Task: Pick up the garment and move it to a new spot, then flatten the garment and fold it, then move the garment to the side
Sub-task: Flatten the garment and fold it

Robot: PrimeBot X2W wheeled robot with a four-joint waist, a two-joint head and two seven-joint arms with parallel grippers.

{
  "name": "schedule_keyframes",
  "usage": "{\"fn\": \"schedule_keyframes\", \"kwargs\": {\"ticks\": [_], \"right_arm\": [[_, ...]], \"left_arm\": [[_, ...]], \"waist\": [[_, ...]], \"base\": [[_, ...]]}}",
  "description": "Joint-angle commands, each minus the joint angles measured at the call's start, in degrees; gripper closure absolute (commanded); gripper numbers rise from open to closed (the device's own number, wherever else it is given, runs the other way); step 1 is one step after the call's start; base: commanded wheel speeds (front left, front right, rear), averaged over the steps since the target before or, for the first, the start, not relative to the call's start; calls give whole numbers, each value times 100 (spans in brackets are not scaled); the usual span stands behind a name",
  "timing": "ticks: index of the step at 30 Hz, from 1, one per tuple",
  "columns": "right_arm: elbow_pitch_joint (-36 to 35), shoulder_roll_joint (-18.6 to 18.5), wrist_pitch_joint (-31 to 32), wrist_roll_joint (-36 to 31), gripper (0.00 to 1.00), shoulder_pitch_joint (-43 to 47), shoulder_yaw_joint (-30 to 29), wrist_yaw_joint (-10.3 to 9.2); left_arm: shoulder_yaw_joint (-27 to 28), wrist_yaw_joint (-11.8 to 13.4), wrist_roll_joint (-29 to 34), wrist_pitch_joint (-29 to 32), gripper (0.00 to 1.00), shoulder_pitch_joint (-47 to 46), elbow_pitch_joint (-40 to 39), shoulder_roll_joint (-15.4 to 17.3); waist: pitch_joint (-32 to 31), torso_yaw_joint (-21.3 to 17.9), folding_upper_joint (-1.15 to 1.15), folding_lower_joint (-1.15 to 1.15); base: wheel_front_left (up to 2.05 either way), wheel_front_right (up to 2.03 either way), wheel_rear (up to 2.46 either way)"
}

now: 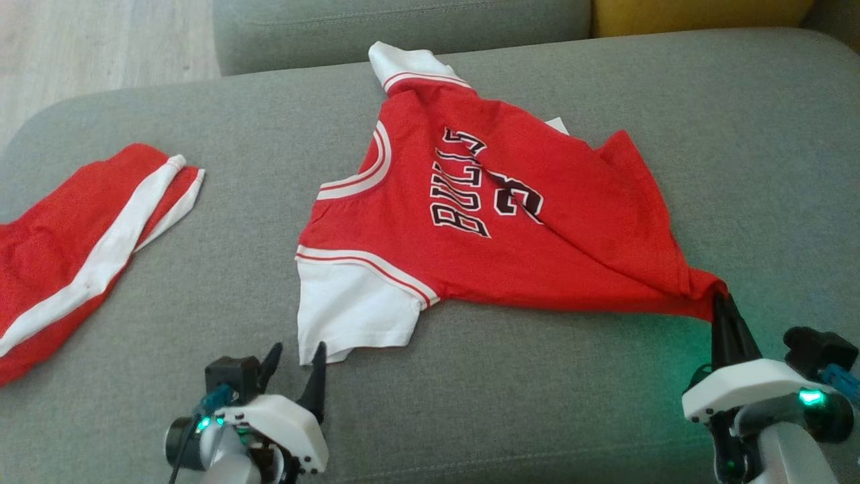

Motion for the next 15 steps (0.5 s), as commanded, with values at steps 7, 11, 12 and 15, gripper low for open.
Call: {"fn": "schedule_keyframes", "kwargs": {"ticks": [7,11,12,15], "right_arm": [[-403,-35,83,37,100,34,227,21],[-482,-35,123,28,100,63,236,21],[-503,-35,131,25,100,68,245,21],[-582,-35,169,-10,100,83,335,21]], "left_arm": [[103,36,-56,218,0,-481,362,79],[32,-62,-82,287,0,-562,555,92],[8,-100,-97,319,0,-583,600,93],[-141,-312,-204,425,100,-612,668,88]], "waist": [[79,-91,0,0],[103,-100,0,0],[106,-96,0,0],[110,-78,0,0]], "base": [[0,0,0],[0,0,0],[0,0,0],[0,0,0]]}}
